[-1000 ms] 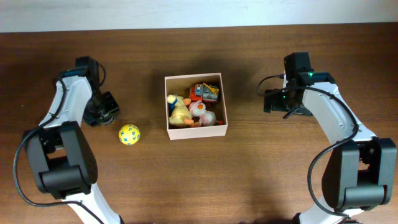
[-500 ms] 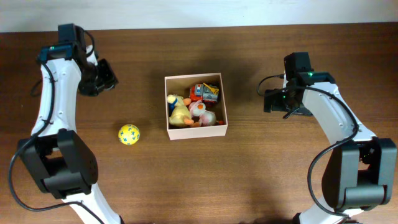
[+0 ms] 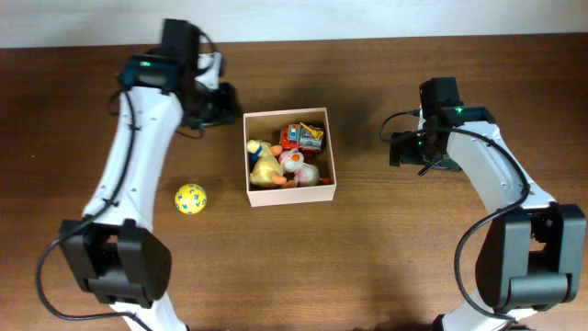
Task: Pack container
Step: 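Carry the tin right over the box with the left gripper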
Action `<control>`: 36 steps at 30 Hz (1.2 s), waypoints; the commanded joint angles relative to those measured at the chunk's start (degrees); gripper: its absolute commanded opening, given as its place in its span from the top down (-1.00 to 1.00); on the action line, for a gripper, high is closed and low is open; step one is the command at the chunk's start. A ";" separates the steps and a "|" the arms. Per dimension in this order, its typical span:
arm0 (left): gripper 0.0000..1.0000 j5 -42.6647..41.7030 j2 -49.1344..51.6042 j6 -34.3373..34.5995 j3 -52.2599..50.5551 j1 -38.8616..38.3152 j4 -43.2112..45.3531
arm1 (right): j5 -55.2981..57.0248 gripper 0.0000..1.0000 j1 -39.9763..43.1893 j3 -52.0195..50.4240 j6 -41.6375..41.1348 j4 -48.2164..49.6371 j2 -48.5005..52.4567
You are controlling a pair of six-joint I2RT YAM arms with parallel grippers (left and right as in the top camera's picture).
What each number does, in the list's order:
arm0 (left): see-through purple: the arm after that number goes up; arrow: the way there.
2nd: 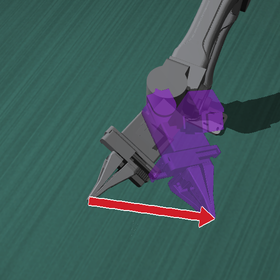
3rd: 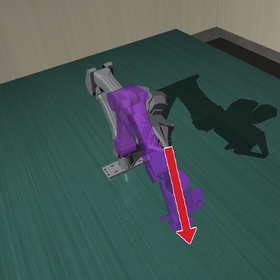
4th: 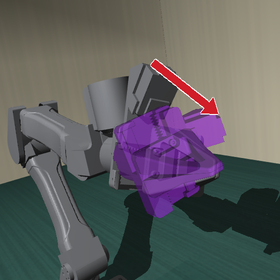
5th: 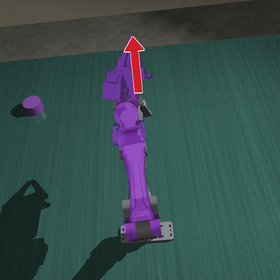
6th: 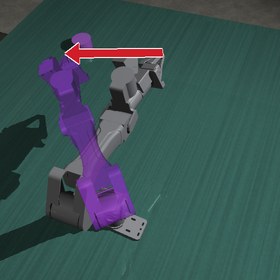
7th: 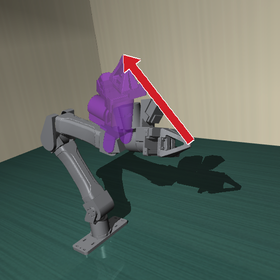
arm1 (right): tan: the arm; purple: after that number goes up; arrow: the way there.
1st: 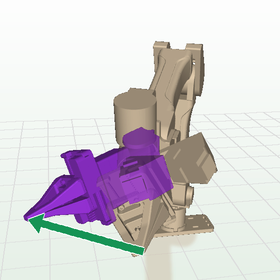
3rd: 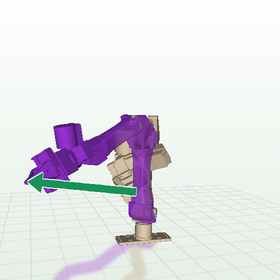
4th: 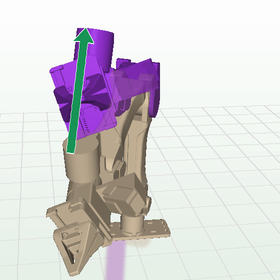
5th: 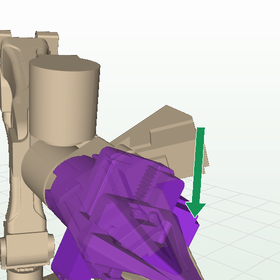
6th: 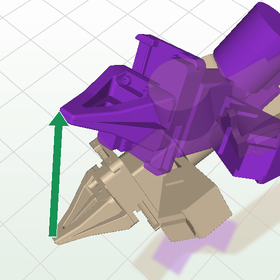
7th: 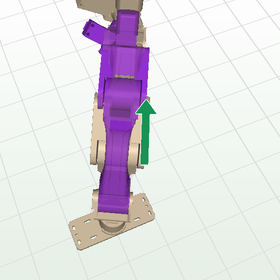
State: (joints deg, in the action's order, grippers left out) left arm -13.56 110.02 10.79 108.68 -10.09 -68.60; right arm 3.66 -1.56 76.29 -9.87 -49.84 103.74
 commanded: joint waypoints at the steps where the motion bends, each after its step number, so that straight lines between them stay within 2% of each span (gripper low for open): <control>1: 0.27 -0.59 -1.68 -1.49 0.94 -2.99 -2.36 | 0.94 -0.98 0.17 0.48 -0.07 -0.04 -1.18; 15: 0.29 4.85 -1.62 -1.46 0.85 -12.70 -10.80 | 0.94 -0.97 0.17 0.50 -0.07 -0.04 -1.18; 30: 0.32 5.03 -1.62 -1.46 0.46 -15.28 -10.71 | 0.94 -0.97 0.17 0.48 -0.07 -0.04 -1.16; 36: 0.41 5.03 -1.60 -1.44 -2.91 -17.14 -6.05 | 0.94 -0.98 0.17 0.48 -0.07 -0.04 -1.18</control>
State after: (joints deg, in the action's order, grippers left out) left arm -8.82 109.93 10.20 107.81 -25.80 -76.09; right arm 3.66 -1.56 76.29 -9.89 -49.84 103.74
